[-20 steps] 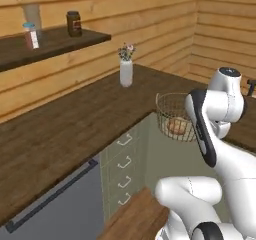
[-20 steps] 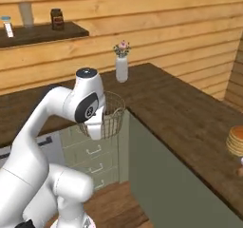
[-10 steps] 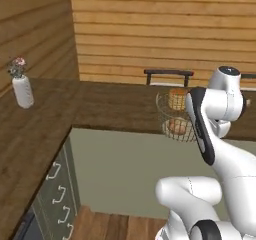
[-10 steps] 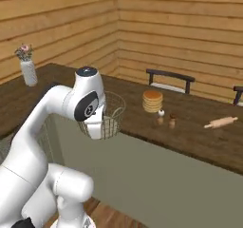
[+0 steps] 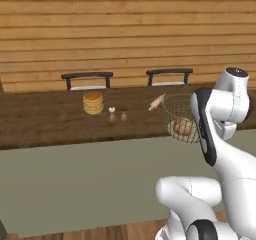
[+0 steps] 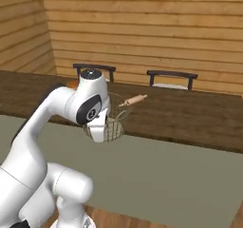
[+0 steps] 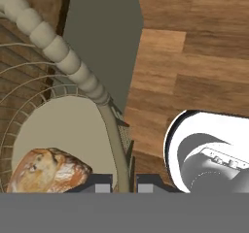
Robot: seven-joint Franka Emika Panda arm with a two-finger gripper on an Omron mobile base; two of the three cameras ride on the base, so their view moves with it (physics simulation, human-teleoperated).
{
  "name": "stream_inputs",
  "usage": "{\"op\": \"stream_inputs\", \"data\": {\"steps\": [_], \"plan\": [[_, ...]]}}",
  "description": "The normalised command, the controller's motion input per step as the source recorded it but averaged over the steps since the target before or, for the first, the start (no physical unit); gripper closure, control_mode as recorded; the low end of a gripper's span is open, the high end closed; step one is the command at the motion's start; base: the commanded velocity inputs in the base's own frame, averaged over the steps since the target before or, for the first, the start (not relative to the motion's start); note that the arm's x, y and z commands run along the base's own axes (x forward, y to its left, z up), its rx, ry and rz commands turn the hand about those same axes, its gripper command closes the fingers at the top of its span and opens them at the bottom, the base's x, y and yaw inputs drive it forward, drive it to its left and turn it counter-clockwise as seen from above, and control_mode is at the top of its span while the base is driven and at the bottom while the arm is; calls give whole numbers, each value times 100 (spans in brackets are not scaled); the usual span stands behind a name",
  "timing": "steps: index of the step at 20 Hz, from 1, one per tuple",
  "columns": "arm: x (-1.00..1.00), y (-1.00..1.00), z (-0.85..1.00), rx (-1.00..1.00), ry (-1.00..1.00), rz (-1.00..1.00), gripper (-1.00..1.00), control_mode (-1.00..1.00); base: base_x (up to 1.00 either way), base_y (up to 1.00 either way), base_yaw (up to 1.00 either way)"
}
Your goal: Open the cabinet, pick up the bread from the cabinet and place it in the basket. Then move the basket to the dining counter.
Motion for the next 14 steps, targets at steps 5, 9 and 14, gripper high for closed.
{"op": "stream_inputs", "data": {"steps": [5,9,14], "plan": [[0,0,0,0,0,0,100,100,36,-100,-19],[0,0,0,0,0,0,100,100,55,-98,-2],[0,0,0,0,0,0,100,100,71,-82,0]]}}
